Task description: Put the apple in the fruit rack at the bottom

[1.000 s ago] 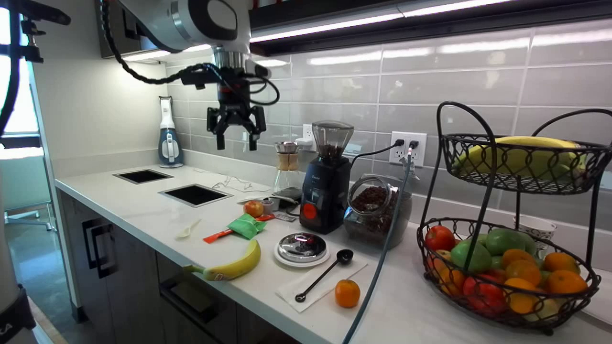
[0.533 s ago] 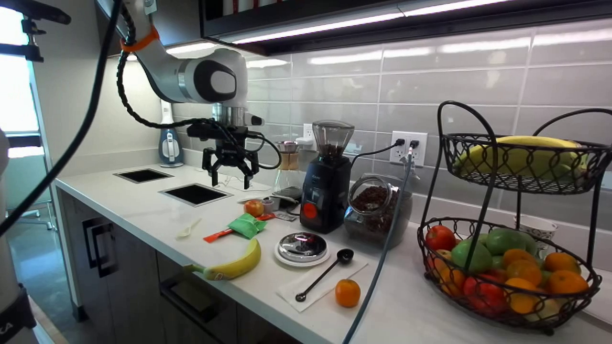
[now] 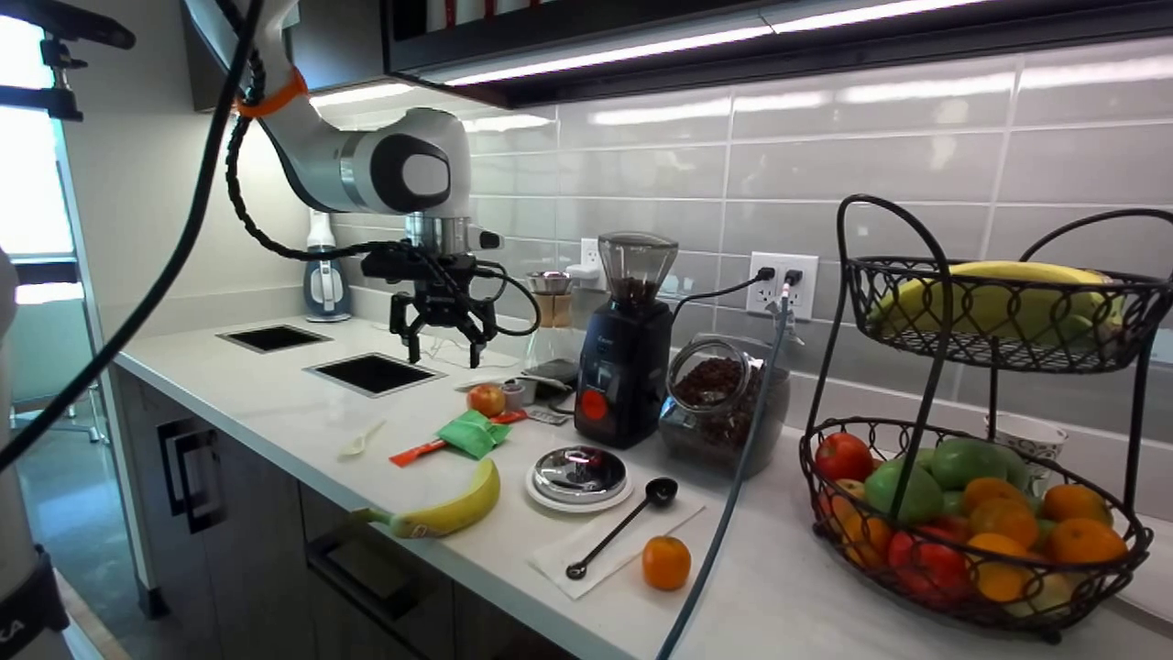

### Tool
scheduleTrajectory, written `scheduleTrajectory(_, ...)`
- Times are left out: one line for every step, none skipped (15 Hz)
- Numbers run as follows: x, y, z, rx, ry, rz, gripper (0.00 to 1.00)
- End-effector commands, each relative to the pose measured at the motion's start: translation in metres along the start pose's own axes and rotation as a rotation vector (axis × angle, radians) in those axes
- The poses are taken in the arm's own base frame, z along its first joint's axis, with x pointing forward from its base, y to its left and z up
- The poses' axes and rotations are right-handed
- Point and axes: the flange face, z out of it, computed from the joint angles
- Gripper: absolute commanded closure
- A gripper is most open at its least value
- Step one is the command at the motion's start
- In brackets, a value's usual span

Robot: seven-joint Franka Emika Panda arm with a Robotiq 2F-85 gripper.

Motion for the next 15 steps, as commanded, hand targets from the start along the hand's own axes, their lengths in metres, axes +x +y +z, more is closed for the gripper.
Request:
scheduleTrajectory(0.007,0.004,0.017,-0.008,0.075,0.076,0.0)
scheduleTrajectory(0.01,0.005,0.024,-0.003,0.117,0.106,0.0)
scheduleTrajectory(0.013,0.006,0.03,-0.014,0.157,0.123,0.0)
scheduleTrajectory(0.017,0.007,0.036,-0.007,0.193,0.142,0.0)
scheduleTrajectory(0.022,0.006,0.045,-0.001,0.217,0.16,0.0)
scheduleTrajectory(0.025,0.006,0.053,0.007,0.234,0.178,0.0)
scheduleTrajectory(0.028,0.004,0.061,0.012,0.253,0.19,0.0)
scheduleTrajectory(0.032,0.001,0.068,0.022,0.265,0.195,0.0)
scheduleTrajectory(0.036,-0.001,0.074,0.027,0.281,0.197,0.0)
scheduleTrajectory(0.041,-0.005,0.08,0.036,0.295,0.198,0.0)
scheduleTrajectory(0.044,-0.006,0.085,0.041,0.302,0.202,0.0)
scheduleTrajectory(0.047,-0.006,0.09,0.038,0.31,0.201,0.0)
scheduleTrajectory(0.05,-0.006,0.094,0.039,0.316,0.202,0.0)
scheduleTrajectory(0.052,-0.006,0.098,0.038,0.32,0.201,0.0)
scheduleTrajectory(0.054,-0.004,0.1,0.032,0.323,0.198,0.0)
